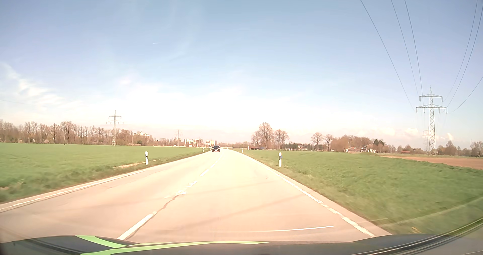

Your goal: Follow the waypoints while adhering to traffic rules and regulations

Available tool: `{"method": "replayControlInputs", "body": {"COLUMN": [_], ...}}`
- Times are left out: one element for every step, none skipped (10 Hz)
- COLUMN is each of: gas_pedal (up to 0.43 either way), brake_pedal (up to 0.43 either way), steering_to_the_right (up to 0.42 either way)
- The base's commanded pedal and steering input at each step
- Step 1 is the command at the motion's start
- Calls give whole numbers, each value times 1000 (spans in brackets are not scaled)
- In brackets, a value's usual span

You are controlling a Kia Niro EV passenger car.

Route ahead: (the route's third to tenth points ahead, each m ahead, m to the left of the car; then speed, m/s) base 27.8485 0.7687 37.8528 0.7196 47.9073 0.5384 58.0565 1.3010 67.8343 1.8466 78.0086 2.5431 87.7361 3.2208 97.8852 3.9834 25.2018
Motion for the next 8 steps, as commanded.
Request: {"method": "replayControlInputs", "body": {"gas_pedal": [240, 240, 240, 240, 240, 240, 240, 240], "brake_pedal": [0, 0, 0, 0, 0, 0, 0, 0], "steering_to_the_right": [-2, -3, -4, -5, -5, -5, -5, -5]}}
